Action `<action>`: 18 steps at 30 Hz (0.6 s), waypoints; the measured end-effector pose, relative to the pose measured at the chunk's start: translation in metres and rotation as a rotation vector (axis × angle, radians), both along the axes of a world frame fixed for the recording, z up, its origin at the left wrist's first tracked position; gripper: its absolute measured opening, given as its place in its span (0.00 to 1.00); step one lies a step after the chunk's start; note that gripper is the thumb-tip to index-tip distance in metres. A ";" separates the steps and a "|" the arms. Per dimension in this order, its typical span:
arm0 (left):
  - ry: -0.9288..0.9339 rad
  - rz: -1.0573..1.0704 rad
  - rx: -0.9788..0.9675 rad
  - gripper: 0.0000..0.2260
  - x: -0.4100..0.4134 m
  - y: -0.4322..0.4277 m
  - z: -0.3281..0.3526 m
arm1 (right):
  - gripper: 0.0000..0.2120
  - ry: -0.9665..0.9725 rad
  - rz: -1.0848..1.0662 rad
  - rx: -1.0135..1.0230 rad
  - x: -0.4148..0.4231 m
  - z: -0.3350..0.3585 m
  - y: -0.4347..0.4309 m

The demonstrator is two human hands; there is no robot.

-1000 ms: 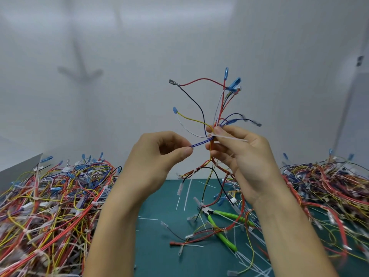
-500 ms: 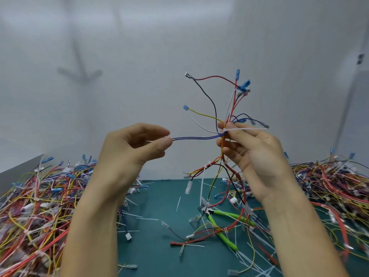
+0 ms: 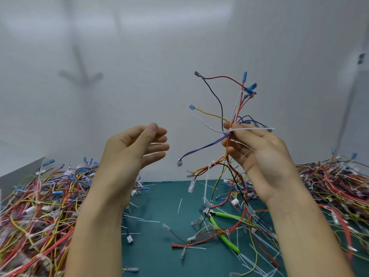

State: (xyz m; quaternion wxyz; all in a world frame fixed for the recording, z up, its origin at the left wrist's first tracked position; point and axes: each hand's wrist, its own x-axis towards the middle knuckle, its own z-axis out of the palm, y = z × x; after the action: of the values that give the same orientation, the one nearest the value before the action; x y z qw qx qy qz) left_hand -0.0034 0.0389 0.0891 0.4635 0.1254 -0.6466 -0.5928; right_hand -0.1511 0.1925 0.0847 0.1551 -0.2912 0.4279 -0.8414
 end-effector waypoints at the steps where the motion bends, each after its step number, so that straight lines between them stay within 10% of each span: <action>1: -0.018 0.023 -0.024 0.11 -0.001 0.001 0.000 | 0.10 0.001 -0.003 0.004 0.000 0.000 0.000; 11: -0.263 0.037 -0.498 0.07 -0.027 0.030 -0.003 | 0.06 0.217 -0.056 0.096 0.016 -0.003 -0.016; 18: -0.151 0.110 -0.427 0.05 -0.030 0.023 -0.007 | 0.09 0.463 0.003 0.206 0.018 0.002 -0.008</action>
State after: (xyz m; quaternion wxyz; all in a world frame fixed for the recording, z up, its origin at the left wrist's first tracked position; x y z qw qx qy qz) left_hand -0.0336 0.0618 0.0820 0.4613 0.1034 -0.7825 -0.4052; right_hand -0.1329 0.1845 0.0865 0.0832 -0.4594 0.5350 -0.7041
